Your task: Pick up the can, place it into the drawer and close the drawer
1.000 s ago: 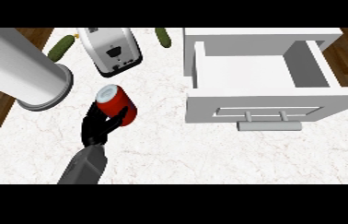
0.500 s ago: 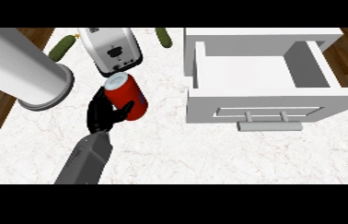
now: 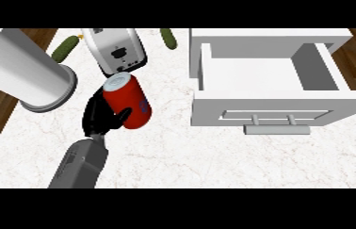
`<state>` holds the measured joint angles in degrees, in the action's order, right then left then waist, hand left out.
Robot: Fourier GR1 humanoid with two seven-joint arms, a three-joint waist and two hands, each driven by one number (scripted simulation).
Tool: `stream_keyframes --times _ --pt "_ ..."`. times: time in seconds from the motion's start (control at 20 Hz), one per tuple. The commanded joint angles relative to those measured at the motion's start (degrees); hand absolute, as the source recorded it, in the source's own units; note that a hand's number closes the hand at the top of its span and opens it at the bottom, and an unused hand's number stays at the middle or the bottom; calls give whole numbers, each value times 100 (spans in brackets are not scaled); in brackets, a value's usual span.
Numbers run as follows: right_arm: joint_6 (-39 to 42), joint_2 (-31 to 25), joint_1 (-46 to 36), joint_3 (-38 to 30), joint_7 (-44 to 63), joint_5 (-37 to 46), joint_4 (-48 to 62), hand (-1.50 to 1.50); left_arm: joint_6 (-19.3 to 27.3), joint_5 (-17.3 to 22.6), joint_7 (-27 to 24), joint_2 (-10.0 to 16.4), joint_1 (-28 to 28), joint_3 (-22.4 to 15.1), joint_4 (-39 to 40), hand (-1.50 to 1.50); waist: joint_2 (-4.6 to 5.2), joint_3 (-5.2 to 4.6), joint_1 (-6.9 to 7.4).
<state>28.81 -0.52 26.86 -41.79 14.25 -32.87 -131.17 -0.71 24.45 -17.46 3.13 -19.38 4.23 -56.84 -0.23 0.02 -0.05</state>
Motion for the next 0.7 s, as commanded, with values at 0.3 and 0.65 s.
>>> stream_keyframes --times 0.3,0.65 --pt "33 48 -38 101 -86 205 43 -150 892 -399 1394 -17 104 -654 -2231 150 3 1 9" --pt "-154 49 152 257 -110 126 -53 -150 1656 -688 2445 9 -890 -681 -2646 150 5 1 -28"
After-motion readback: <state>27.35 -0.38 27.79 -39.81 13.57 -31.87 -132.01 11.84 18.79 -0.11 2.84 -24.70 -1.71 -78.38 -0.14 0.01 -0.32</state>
